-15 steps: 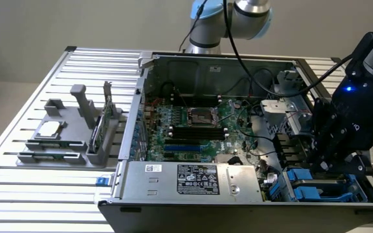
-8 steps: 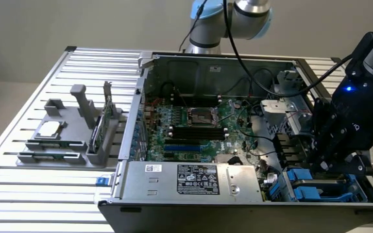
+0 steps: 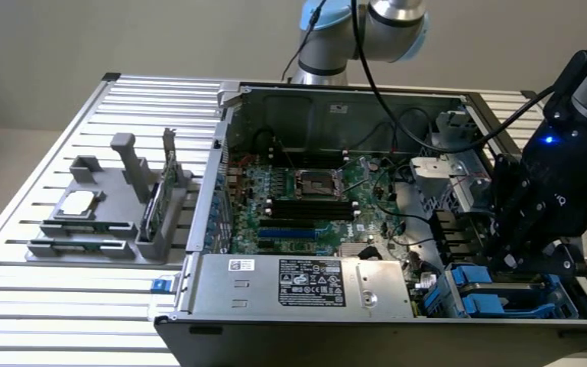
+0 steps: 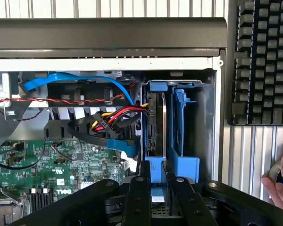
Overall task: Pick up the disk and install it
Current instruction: 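Insert the second disk wire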
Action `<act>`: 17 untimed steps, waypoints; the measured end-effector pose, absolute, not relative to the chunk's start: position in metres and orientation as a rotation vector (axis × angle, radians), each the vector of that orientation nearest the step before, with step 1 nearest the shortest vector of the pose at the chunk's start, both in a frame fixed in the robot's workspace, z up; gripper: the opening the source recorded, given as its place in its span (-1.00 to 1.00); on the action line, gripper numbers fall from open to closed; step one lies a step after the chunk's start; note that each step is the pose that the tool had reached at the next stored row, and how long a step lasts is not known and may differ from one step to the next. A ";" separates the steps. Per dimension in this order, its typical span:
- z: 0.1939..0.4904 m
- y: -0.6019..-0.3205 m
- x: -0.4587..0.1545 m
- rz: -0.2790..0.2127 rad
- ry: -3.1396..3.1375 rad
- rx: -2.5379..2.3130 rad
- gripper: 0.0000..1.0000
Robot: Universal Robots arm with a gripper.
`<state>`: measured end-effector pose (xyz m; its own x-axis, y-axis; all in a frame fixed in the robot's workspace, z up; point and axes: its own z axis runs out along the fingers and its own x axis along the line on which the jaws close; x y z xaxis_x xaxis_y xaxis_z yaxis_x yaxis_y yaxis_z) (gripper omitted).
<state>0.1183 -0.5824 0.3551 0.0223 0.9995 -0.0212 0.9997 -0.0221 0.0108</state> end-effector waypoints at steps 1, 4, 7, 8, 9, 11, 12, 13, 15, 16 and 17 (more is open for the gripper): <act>0.355 -0.581 0.118 -0.012 2.181 2.230 -0.51; 0.356 -0.576 0.118 -0.012 2.180 2.231 -0.51; 0.362 -0.570 0.118 -0.015 2.178 2.230 -0.51; 0.365 -0.568 0.118 -0.016 2.177 2.230 -0.51; 0.367 -0.566 0.118 -0.018 2.176 2.229 -0.51; 0.372 -0.564 0.119 -0.024 2.173 2.227 -0.51; 0.373 -0.563 0.120 -0.027 2.171 2.225 -0.51; 0.374 -0.561 0.120 -0.030 2.169 2.224 -0.51; 0.374 -0.559 0.122 -0.032 2.168 2.223 -0.51; 0.374 -0.558 0.123 -0.034 2.167 2.223 -0.51; 0.374 -0.558 0.124 -0.035 2.166 2.222 -0.51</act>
